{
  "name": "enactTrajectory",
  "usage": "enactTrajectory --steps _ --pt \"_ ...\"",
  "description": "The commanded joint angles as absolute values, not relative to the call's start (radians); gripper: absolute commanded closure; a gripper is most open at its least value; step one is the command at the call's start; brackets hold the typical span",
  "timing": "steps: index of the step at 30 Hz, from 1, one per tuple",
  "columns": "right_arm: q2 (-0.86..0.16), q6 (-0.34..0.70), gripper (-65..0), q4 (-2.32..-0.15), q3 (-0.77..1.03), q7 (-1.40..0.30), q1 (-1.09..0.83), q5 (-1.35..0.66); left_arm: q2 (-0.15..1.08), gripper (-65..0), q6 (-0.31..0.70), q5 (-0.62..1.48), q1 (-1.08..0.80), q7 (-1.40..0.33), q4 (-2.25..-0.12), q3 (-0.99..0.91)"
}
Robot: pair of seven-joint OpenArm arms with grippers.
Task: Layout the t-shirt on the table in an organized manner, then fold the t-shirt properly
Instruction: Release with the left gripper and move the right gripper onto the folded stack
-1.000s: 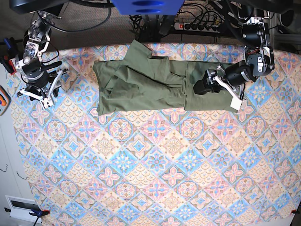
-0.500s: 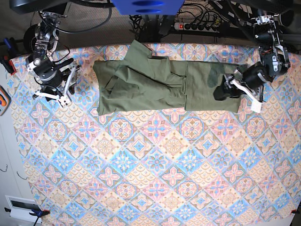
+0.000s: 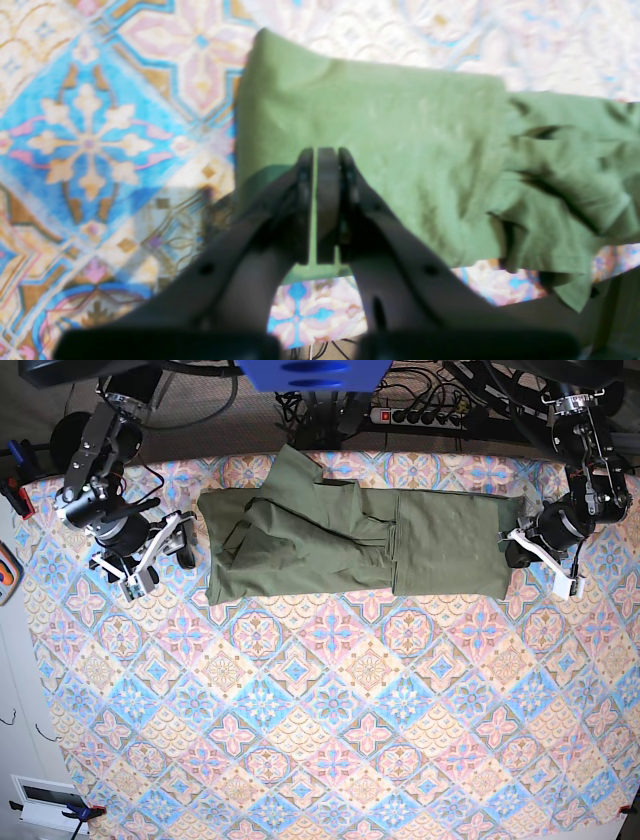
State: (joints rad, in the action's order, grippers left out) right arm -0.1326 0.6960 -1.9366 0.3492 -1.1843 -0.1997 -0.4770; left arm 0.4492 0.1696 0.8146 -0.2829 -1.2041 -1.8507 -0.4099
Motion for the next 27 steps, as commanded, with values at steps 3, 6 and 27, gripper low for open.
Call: enactTrajectory --steps 3,6,27 --pt "-0.130 0.698 -49.4 -1.949 0.386 -1.181 -0.193 -0.585 0.466 -0.6 0.173 0.826 -0.274 -1.188 -1.863 -0.417" --pt "-0.093 0.698 -53.3 -1.949 0.390 -1.181 -0.193 -0.619 0.452 -0.7 0.173 0.823 -0.269 -1.188 -1.859 -0.417" --pt "0.019 0.698 -55.9 -1.679 0.340 -1.181 -0.174 -0.621 0.433 -0.7 0.177 0.823 -0.269 -1.187 -1.782 -0.417"
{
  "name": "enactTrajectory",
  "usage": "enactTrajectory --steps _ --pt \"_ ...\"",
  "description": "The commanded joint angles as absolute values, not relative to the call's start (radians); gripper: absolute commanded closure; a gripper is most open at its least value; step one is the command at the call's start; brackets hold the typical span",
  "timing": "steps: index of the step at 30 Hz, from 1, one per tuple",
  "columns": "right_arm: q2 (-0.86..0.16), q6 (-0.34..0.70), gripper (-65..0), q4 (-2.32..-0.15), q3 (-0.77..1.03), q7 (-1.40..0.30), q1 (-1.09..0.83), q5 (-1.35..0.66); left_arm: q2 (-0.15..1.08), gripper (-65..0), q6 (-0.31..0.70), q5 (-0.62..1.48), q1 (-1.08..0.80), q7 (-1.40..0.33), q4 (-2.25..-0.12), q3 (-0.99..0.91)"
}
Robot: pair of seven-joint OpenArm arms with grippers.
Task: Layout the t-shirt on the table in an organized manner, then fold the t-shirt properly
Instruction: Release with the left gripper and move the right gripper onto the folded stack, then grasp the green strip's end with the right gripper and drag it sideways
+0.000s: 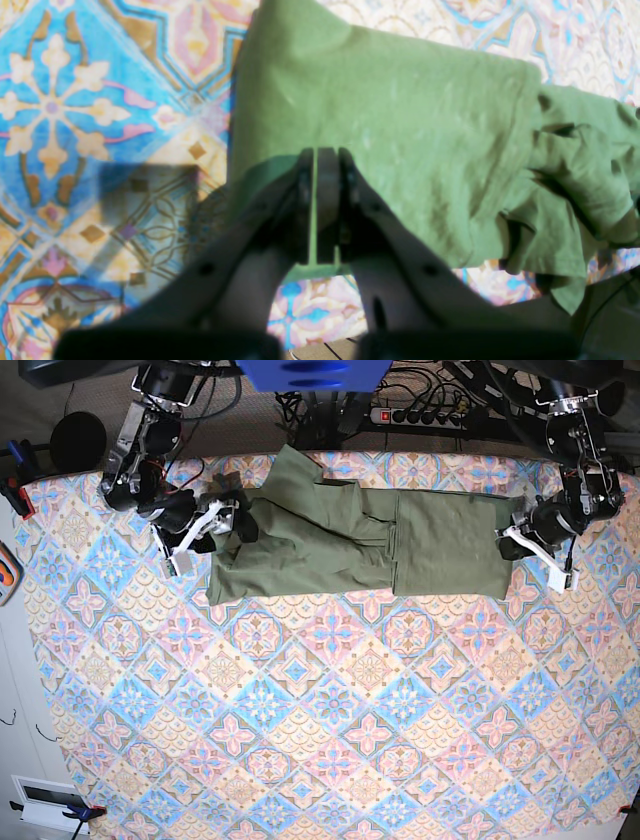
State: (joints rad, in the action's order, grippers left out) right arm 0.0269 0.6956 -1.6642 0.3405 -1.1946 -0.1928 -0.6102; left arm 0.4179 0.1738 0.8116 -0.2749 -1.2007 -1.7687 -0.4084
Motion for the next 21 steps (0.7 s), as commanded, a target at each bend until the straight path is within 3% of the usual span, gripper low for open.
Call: enactTrajectory --steps 1,7,19,21 --pt "0.019 0.698 -55.9 -1.667 0.340 -1.179 -0.157 -0.619 0.433 -0.7 0.177 0.823 -0.269 -1.187 -1.782 -0.417" --pt "0.019 0.698 -55.9 -1.567 0.341 -1.176 -0.088 -0.619 0.433 -0.7 0.177 0.823 -0.269 -1.187 -1.782 -0.417" --pt "0.019 0.698 -55.6 -1.563 0.328 -1.187 -0.140 -0.619 0.435 -0.7 0.177 0.823 -0.266 -1.187 -1.782 -0.417" --pt "0.019 0.698 -53.0 -1.564 0.302 -1.182 -0.156 -0.621 0.433 -0.7 0.177 0.823 -0.265 -1.187 -1.782 -0.417"
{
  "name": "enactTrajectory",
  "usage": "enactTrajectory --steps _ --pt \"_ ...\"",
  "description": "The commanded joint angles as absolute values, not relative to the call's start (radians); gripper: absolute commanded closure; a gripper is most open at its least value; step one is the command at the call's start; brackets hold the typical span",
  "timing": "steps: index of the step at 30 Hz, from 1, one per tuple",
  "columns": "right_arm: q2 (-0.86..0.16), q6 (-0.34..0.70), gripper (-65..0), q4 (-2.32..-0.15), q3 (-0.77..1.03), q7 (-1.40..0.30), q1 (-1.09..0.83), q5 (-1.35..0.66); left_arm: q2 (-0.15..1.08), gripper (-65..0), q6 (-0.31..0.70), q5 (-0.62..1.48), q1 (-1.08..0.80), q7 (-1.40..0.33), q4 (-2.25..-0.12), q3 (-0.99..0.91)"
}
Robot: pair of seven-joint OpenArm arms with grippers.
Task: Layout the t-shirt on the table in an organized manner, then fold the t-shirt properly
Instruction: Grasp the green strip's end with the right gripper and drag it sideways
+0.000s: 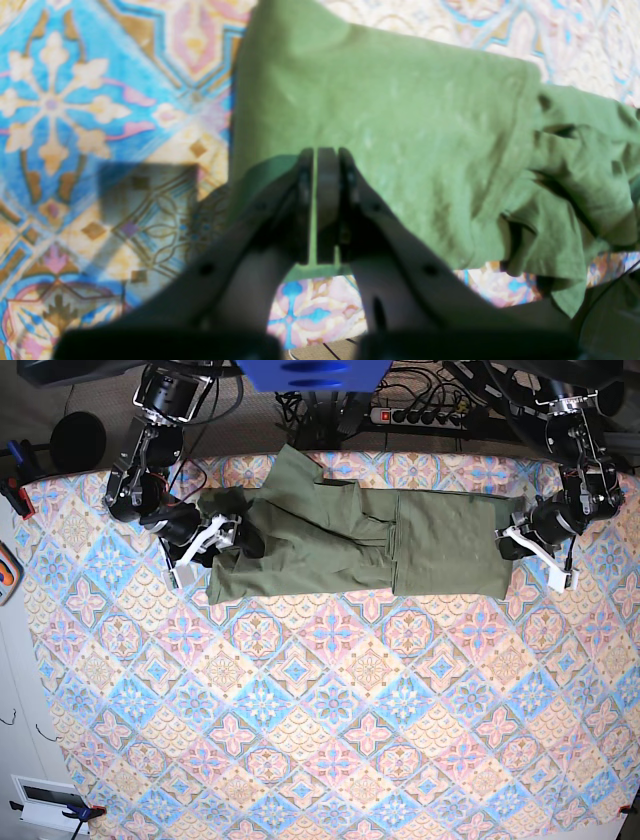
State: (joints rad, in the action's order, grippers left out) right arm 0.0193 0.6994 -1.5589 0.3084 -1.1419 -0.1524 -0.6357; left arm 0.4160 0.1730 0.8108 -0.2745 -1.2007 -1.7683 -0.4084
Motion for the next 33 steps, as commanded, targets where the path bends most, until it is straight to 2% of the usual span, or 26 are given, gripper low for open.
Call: enactTrajectory --steps 1,4,10,13,21,25,33 --pt "0.019 0.698 -51.1 -1.566 0.288 -1.181 -0.162 -0.621 0.433 -0.7 0.177 0.823 -0.265 -1.187 -1.782 -0.417" --pt "0.019 0.698 -44.4 -1.566 0.254 -1.179 -0.168 -0.621 0.433 -0.7 0.177 0.825 -0.263 -1.187 -1.782 -0.417" --pt "0.036 0.698 -37.5 -1.555 0.242 -1.179 -0.168 -0.621 0.433 -0.7 0.177 0.826 -0.249 -1.187 -1.781 -0.417" --pt "0.041 0.698 -31.6 -1.555 0.242 -1.179 -0.163 -0.621 0.433 -0.7 0.177 0.826 -0.249 -1.187 -1.781 -0.417" --pt "0.038 0.698 -0.6 -1.555 0.272 -1.179 -0.159 -0.621 0.435 -0.7 0.177 0.828 -0.246 -1.187 -1.782 -0.417" --pt "0.031 0.698 -0.3 -1.555 0.340 -1.179 -0.148 -0.621 0.435 -0.7 0.177 0.828 -0.246 -1.187 -1.785 -0.417" --pt "-0.085 0.698 0.0 -1.469 0.421 -1.181 -0.019 -0.619 0.435 -0.7 0.177 0.828 -0.246 -1.187 -1.785 -0.418"
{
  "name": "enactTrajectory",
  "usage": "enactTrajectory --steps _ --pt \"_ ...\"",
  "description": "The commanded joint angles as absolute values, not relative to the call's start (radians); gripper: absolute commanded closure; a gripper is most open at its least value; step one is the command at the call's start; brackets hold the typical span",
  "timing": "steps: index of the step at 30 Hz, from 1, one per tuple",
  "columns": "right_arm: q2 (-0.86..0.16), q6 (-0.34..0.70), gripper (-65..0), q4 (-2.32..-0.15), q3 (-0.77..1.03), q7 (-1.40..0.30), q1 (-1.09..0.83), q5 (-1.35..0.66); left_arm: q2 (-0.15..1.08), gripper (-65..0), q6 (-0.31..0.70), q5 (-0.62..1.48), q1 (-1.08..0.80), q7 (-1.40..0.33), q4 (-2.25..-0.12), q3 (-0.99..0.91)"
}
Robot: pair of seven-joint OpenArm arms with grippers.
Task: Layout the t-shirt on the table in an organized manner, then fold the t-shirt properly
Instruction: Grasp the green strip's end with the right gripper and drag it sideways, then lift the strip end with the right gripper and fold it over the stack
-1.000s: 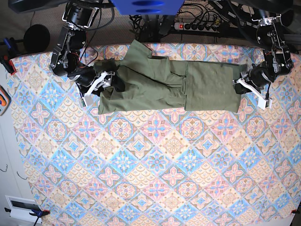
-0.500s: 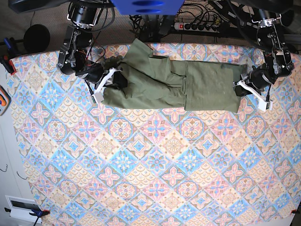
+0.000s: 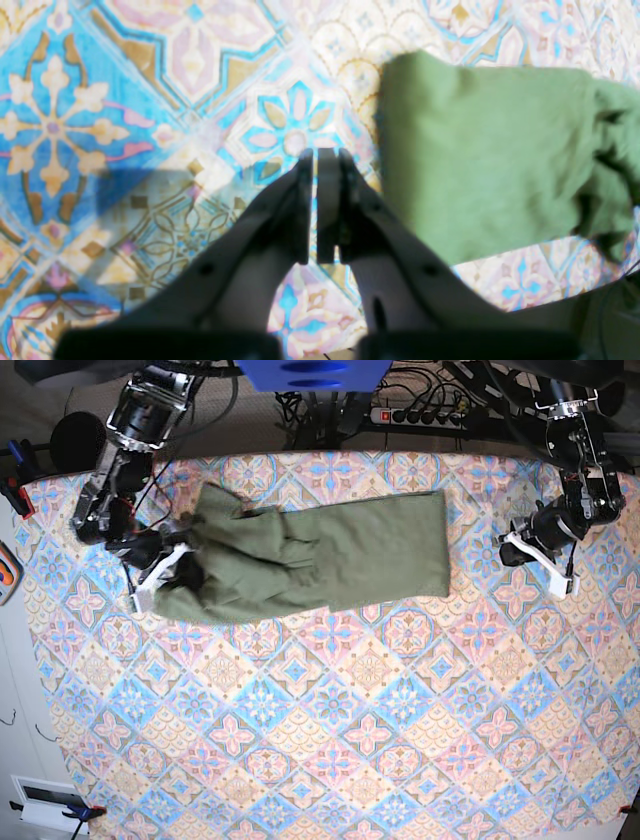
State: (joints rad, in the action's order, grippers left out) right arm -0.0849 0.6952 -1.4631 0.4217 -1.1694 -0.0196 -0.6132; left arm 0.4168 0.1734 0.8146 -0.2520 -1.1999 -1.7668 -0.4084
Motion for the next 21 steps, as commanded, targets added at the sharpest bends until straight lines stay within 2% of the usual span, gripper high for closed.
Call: enactTrajectory --steps 1,7,14,21 --pt "-0.102 0.698 0.0 -1.451 0.432 -1.181 -0.002 -0.619 0.435 -0.7 0.177 0.828 -0.246 -1.187 -1.785 -0.418" --pt "-0.214 0.698 0.0 -1.342 0.466 -1.176 0.079 -0.618 0.432 -0.6 0.177 0.828 -0.246 -1.187 -1.784 -0.418" --pt "-0.298 0.698 0.0 -1.339 0.473 -1.176 0.104 -0.618 0.394 -0.6 0.177 0.823 -0.246 -1.187 -1.781 -0.418" --pt "-0.298 0.698 0.0 -1.529 0.464 -1.187 0.094 -0.621 0.380 -0.6 0.177 0.823 -0.246 -1.187 -1.781 -0.414"
